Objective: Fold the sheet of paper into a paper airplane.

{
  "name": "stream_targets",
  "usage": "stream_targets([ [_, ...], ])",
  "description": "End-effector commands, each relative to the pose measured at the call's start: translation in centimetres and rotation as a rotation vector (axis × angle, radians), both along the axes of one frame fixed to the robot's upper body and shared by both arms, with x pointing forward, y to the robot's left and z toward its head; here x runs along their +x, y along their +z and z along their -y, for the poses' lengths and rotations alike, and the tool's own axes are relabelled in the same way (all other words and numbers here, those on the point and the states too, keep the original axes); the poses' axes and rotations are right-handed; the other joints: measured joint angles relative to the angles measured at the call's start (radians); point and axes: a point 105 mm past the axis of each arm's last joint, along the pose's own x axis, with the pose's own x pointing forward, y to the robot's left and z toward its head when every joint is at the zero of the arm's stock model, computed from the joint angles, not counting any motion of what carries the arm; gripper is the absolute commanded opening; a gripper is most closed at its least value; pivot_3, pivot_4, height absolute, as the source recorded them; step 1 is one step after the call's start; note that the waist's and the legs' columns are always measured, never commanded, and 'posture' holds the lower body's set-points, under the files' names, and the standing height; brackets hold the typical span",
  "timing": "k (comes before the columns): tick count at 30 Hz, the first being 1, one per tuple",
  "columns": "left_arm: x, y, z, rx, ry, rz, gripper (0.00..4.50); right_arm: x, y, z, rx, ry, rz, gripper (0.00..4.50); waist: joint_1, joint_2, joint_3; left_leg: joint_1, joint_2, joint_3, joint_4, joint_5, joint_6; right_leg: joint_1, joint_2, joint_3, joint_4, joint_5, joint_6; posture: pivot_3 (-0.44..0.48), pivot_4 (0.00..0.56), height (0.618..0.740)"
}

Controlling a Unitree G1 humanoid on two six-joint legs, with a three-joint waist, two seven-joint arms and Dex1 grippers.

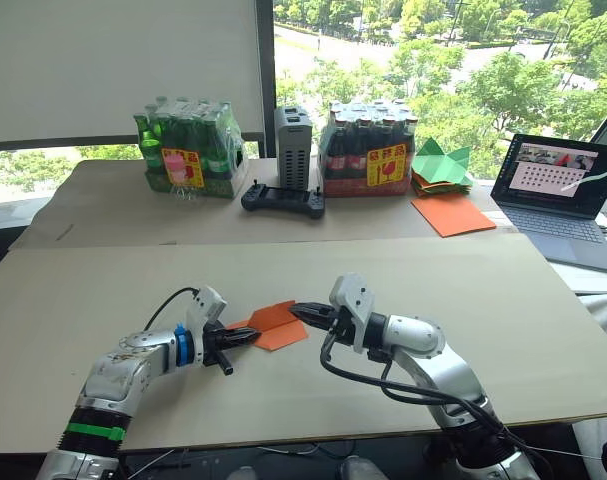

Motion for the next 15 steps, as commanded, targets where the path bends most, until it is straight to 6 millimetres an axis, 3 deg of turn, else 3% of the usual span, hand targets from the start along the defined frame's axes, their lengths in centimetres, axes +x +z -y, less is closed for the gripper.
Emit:
stream_targets([
  [1, -0.1, 0.6, 0.1, -0.004, 0.012, 0.006, 0.0, 1.1, 0.3, 0.0, 0.037, -0.04, -0.027, 0.06, 0.001, 0.0, 0.0, 0.0, 0.0, 0.0, 0.0, 0.0, 0.0, 0.0, 0.0, 0.0, 0.0, 0.001, -0.001, 0.0, 0.15, 0.74],
  [3, -0.1, 1.0, 0.3, -0.013, 0.006, 0.014, 0.0, 1.8, -0.2, 0.0, 0.036, -0.055, -0.052, 0.06, 0.002, 0.0, 0.001, -0.001, 0.0, 0.0, 0.0, 0.0, 0.0, 0.0, 0.0, 0.0, -0.001, 0.001, -0.002, 0.0, 0.15, 0.74],
  [4, -0.2, 1.1, 0.4, -0.015, 0.005, 0.014, 0.0, 2.0, -0.5, -0.1, 0.033, -0.055, -0.063, 0.48, 0.002, 0.0, 0.001, -0.002, 0.0, 0.0, 0.0, 0.0, 0.0, -0.001, 0.0, 0.0, -0.001, 0.001, -0.003, 0.0, 0.15, 0.74],
  [6, -0.2, 1.1, 0.4, -0.014, 0.007, 0.012, 0.0, 2.4, -1.0, -0.2, 0.014, -0.051, -0.076, 0.87, 0.002, 0.0, 0.001, -0.003, 0.0, 0.0, 0.0, 0.0, 0.0, -0.002, 0.0, 0.0, -0.001, 0.002, -0.003, 0.0, 0.15, 0.74],
  [11, -0.4, 0.7, 0.4, -0.003, 0.006, 0.009, 0.0, 3.6, -2.0, -0.1, -0.014, -0.039, -0.085, 2.63, 0.002, 0.0, 0.002, -0.004, 0.0, 0.0, 0.0, 0.0, 0.0, -0.003, 0.0, 0.0, -0.001, 0.002, -0.003, 0.0, 0.15, 0.74],
  [15, -0.4, 0.8, 0.4, -0.001, 0.006, 0.011, 0.0, 4.6, -2.2, 0.2, -0.019, -0.047, -0.097, 2.63, 0.001, 0.0, 0.002, -0.004, 0.0, 0.0, 0.0, 0.0, 0.0, -0.003, 0.0, 0.0, -0.001, 0.002, -0.003, 0.0, 0.15, 0.74],
])
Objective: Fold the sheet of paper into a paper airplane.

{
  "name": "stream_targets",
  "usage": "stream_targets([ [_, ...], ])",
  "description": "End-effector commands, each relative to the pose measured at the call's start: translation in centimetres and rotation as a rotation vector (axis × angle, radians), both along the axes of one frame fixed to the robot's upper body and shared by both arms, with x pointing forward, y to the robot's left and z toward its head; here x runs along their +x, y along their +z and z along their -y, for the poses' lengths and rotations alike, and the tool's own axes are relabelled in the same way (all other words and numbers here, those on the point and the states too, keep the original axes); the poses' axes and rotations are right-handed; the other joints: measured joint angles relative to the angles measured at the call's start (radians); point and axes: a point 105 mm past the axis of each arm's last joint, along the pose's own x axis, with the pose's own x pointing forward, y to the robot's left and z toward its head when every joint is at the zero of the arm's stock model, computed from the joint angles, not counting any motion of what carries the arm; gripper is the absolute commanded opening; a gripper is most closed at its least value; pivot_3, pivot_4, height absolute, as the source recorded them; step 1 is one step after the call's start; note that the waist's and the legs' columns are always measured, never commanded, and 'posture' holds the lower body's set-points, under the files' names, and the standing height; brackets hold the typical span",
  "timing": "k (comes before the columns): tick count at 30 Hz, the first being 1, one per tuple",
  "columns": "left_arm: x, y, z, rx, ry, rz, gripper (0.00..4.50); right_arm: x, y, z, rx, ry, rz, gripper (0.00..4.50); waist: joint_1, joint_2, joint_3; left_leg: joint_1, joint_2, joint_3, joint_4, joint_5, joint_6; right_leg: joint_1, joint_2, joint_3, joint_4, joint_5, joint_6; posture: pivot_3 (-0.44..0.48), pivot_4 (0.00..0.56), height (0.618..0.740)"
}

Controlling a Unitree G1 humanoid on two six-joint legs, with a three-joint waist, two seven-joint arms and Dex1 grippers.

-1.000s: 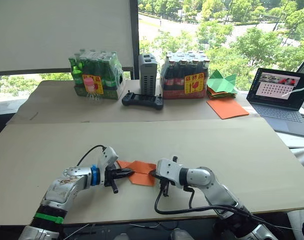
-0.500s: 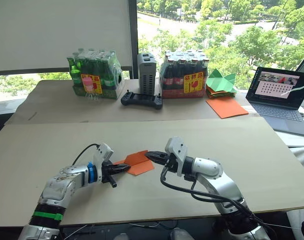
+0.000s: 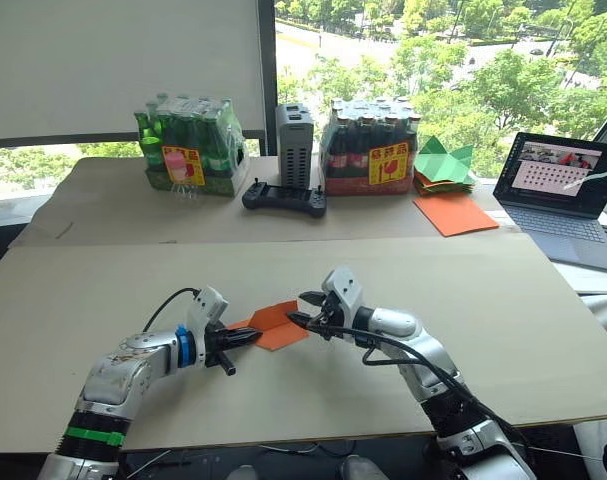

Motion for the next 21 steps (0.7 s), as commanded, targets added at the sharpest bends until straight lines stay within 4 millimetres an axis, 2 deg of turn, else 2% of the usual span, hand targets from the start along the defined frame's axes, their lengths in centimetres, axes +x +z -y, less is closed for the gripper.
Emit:
stream_targets([
  [1, -0.1, 0.4, 0.0, 0.002, -0.002, 0.016, 0.0, 0.7, 1.4, 0.0, 0.028, 0.008, 0.052, 2.63, 0.0, 0.0, 0.0, 0.0, 0.0, 0.0, 0.0, 0.0, 0.0, 0.0, 0.0, 0.0, 0.0, 0.0, 0.0, 0.0, 0.15, 0.74],
  [21, -0.2, 0.3, 0.1, 0.004, -0.003, 0.016, 0.0, 0.0, 0.6, -1.3, 0.031, 0.093, 0.006, 2.63, 0.0, 0.0, 0.0, 0.0, 0.0, 0.0, 0.0, 0.0, 0.0, 0.0, 0.0, 0.0, 0.0, 0.0, 0.0, 0.0, 0.15, 0.74],
])
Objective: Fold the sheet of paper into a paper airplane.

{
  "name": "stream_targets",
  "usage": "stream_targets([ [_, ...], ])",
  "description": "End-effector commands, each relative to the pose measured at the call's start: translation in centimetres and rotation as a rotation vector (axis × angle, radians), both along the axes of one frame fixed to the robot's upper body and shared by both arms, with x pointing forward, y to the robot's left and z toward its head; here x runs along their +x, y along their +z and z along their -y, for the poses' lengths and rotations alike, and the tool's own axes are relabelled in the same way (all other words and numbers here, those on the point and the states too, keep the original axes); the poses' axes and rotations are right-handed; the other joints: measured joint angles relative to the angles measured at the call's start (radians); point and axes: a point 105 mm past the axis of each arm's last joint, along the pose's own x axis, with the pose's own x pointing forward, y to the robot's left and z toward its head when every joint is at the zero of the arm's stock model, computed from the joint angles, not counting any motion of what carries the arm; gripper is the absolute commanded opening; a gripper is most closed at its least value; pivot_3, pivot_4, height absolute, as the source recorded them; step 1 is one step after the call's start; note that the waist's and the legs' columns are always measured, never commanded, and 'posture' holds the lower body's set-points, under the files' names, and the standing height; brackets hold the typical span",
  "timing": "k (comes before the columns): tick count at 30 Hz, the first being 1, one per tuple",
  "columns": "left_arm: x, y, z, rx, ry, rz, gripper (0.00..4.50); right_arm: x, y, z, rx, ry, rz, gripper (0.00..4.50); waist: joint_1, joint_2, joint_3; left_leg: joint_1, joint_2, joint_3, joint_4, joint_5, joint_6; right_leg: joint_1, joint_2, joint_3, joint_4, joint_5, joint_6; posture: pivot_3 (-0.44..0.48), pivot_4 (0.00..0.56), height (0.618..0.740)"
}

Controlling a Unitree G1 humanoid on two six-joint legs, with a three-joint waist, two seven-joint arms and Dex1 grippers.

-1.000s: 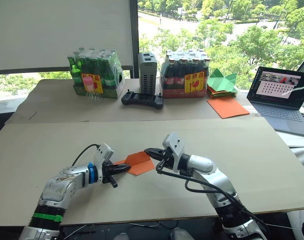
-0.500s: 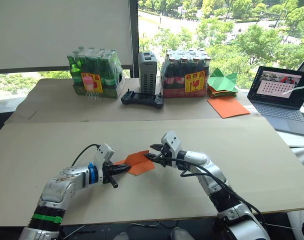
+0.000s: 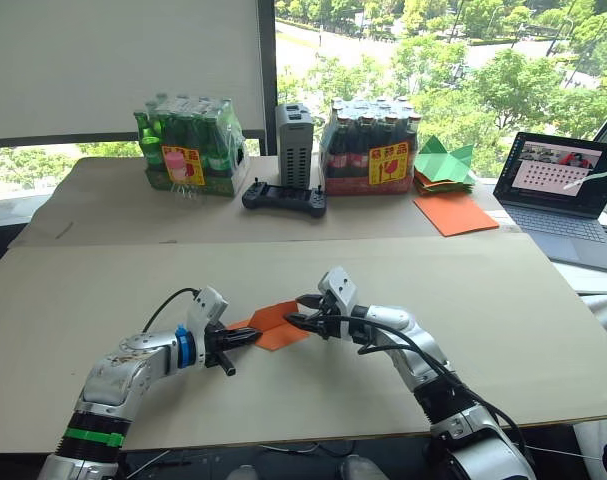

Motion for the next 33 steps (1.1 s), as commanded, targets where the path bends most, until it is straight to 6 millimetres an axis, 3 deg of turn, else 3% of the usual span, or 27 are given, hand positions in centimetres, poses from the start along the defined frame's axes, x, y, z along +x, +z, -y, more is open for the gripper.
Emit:
stream_targets([
  [1, -0.2, 0.3, 0.1, 0.002, -0.006, 0.012, 0.0, -0.1, 1.6, -0.6, 0.029, 0.031, 0.056, 2.39, 0.0, 0.0, 0.0, 0.0, 0.0, 0.0, 0.0, 0.0, 0.0, 0.0, 0.0, 0.0, 0.0, 0.0, 0.0, 0.0, 0.15, 0.74],
  [5, -0.2, 0.3, 0.1, 0.005, -0.006, 0.012, 0.0, -0.3, 1.5, -0.7, 0.023, 0.045, 0.055, 1.22, 0.0, 0.0, 0.0, 0.0, 0.0, 0.0, 0.0, 0.0, 0.0, 0.0, 0.0, 0.0, 0.0, 0.0, 0.0, 0.0, 0.15, 0.74],
  [8, -0.2, 0.3, 0.1, 0.004, -0.005, 0.011, 0.0, -0.4, 1.4, -0.7, 0.015, 0.05, 0.058, 0.08, 0.0, 0.0, 0.0, 0.0, 0.0, 0.0, 0.0, 0.0, 0.0, 0.0, 0.0, 0.0, 0.0, 0.0, 0.0, 0.0, 0.15, 0.74],
  [19, -0.5, 0.9, -0.2, -0.006, -0.021, 0.017, 0.0, -0.4, 1.6, -0.2, 0.01, 0.056, 0.073, 0.04, -0.001, 0.0, 0.0, 0.0, 0.0, 0.0, 0.0, 0.0, 0.0, 0.0, 0.0, 0.0, 0.0, 0.0, 0.0, 0.0, 0.15, 0.74],
  [24, -1.3, 3.4, -0.2, -0.11, -0.076, -0.003, 0.0, -0.4, 1.7, 0.1, 0.0, 0.049, 0.098, 0.04, -0.001, 0.0, 0.0, -0.006, 0.0, 0.0, 0.0, 0.0, 0.0, -0.006, 0.0, 0.0, 0.001, 0.0, 0.0, 0.0, 0.15, 0.74],
  [28, -2.7, 7.3, -0.1, -0.246, -0.175, -0.019, 0.0, -0.5, 2.2, 0.4, 0.001, 0.038, 0.145, 0.04, 0.0, 0.0, 0.001, -0.014, 0.0, 0.0, 0.001, 0.0, 0.0, -0.016, 0.0, 0.0, 0.003, 0.001, -0.001, 0.0, 0.15, 0.74],
  [33, -3.1, 10.6, -0.5, -0.35, -0.182, -0.012, 0.0, -0.2, 4.7, 1.1, 0.005, -0.004, 0.315, 0.04, -0.001, 0.0, 0.001, -0.014, 0.0, 0.0, 0.001, 0.0, 0.0, -0.015, 0.0, 0.0, 0.002, 0.001, -0.001, 0.0, 0.15, 0.74],
])
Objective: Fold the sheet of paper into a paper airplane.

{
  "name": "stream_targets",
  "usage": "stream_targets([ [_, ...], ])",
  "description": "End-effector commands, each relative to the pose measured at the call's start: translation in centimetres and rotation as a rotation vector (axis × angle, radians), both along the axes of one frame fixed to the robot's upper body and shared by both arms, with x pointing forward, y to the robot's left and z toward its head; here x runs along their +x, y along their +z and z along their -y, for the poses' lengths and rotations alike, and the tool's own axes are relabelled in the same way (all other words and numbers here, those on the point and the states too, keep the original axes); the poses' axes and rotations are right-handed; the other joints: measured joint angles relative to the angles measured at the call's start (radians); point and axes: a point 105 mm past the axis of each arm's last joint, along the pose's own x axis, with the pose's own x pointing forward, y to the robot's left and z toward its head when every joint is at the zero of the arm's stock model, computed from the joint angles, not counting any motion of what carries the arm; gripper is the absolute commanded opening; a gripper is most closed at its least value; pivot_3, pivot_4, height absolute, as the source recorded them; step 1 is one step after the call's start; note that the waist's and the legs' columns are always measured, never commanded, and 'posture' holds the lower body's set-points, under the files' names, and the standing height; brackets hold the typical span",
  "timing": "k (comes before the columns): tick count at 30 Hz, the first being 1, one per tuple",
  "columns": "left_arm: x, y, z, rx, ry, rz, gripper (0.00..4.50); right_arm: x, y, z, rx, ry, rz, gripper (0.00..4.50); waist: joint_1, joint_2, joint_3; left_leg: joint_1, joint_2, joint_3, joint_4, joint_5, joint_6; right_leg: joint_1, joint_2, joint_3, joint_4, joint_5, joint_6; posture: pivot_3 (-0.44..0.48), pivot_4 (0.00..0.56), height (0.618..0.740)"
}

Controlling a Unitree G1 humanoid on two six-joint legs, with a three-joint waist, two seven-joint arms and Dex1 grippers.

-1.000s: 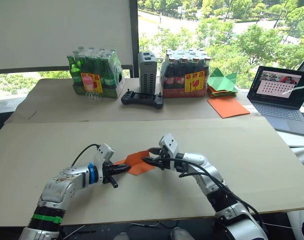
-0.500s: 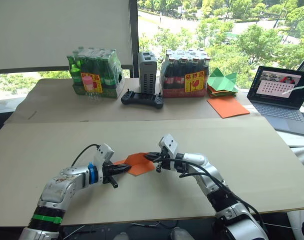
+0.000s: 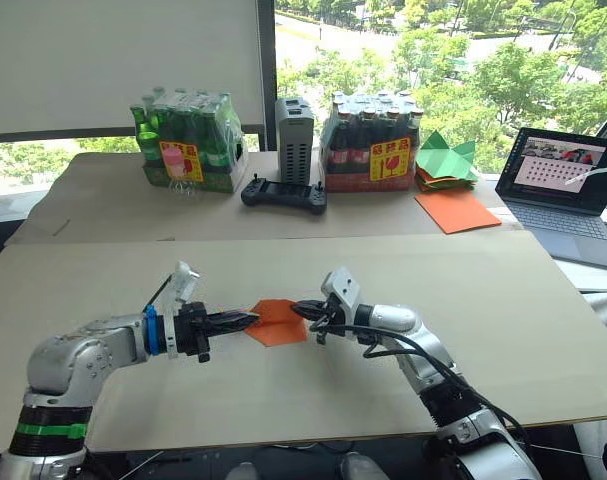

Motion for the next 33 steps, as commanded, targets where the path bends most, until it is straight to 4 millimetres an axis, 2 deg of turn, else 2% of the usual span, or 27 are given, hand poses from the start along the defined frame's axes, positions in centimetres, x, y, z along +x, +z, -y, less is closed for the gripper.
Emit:
stream_targets([
  [1, -0.2, 1.9, -0.1, -0.054, 0.004, 0.019, 0.0, 0.2, 3.8, 0.5, 0.032, -0.029, 0.218, 0.04, 0.0, 0.0, 0.0, 0.0, 0.0, 0.0, 0.0, 0.0, 0.0, 0.0, 0.0, 0.0, 0.0, 0.0, 0.0, 0.0, 0.15, 0.74],
  [7, 0.2, 1.5, -0.5, -0.042, 0.063, 0.005, 0.0, 0.0, 6.7, 0.8, -0.048, -0.06, 0.589, 0.04, 0.0, 0.0, 0.0, 0.0, 0.0, 0.0, 0.0, 0.0, 0.0, 0.0, 0.0, 0.0, 0.0, 0.0, 0.0, 0.0, 0.15, 0.74],
  [9, 0.2, 1.1, -0.3, -0.038, 0.069, -0.001, 0.0, 0.6, 7.0, 1.0, -0.207, -0.107, 0.839, 0.04, -0.001, 0.0, 0.0, 0.0, 0.0, 0.0, 0.0, 0.0, 0.0, 0.0, 0.0, 0.0, 0.0, 0.0, 0.0, 0.0, 0.15, 0.74],
  [11, 0.4, 0.9, -0.1, -0.032, 0.078, -0.003, 0.0, 0.8, 6.6, 0.8, -0.338, -0.106, 1.035, 0.04, 0.0, 0.0, 0.0, 0.0, 0.0, 0.0, 0.0, 0.0, 0.0, 0.0, 0.0, 0.0, 0.0, 0.0, 0.0, 0.0, 0.15, 0.74],
  [14, 0.6, 0.9, -0.1, -0.031, 0.089, -0.002, 0.0, 0.6, 5.2, 0.2, -0.455, -0.034, 1.184, 0.04, 0.0, 0.0, 0.0, 0.0, 0.0, 0.0, 0.0, 0.0, -0.001, -0.001, 0.0, 0.0, 0.0, 0.0, 0.0, 0.0, 0.15, 0.74],
  [16, 0.7, 0.8, -0.1, -0.028, 0.096, 0.0, 0.0, -0.3, 4.0, -0.5, -0.484, 0.053, 1.233, 0.04, 0.0, 0.0, 0.0, 0.0, 0.0, 0.0, 0.0, 0.0, -0.001, -0.001, 0.0, 0.0, 0.0, 0.0, 0.0, 0.0, 0.15, 0.74],
  [20, 0.9, 0.6, -0.2, -0.018, 0.113, 0.001, 0.0, -2.8, 0.7, -1.2, -0.508, 0.251, 1.169, 0.04, 0.0, -0.001, 0.0, 0.0, -0.001, 0.0, 0.0, 0.0, -0.001, 0.0, 0.0, 0.001, -0.001, 0.0, 0.0, 0.0, 0.15, 0.74],
  [24, 0.9, 0.4, -0.3, -0.012, 0.12, -0.002, 0.0, -3.5, 0.3, -1.1, -0.464, 0.277, 1.074, 0.04, 0.001, -0.001, 0.0, 0.0, -0.002, 0.0, 0.0, 0.0, 0.0, 0.001, -0.001, 0.001, 0.0, 0.0, 0.0, 0.0, 0.15, 0.74],
  [25, 0.9, 0.2, -0.3, -0.009, 0.123, -0.003, 0.0, -3.6, 0.3, -1.1, -0.444, 0.279, 1.033, 0.64, 0.001, -0.001, 0.001, 0.001, -0.002, 0.0, 0.0, 0.0, 0.0, 0.001, -0.001, 0.001, 0.0, 0.0, 0.0, 0.0, 0.15, 0.74],
  [29, 1.1, 0.0, -0.3, -0.003, 0.132, -0.004, 0.0, -3.9, 1.0, -1.0, -0.332, 0.272, 0.848, 2.0, -0.001, -0.001, 0.001, 0.001, -0.001, 0.0, 0.0, 0.0, 0.0, 0.001, -0.001, 0.001, 0.0, 0.0, 0.0, 0.0, 0.15, 0.74],
  [33, 1.2, -0.1, -0.3, -0.002, 0.136, -0.004, 0.0, -4.4, 2.0, -1.0, -0.261, 0.3, 0.763, 3.36, -0.001, -0.001, 0.001, 0.001, -0.001, 0.0, 0.0, 0.0, 0.0, 0.001, -0.001, 0.001, 0.0, 0.0, 0.0, 0.0, 0.15, 0.74],
])
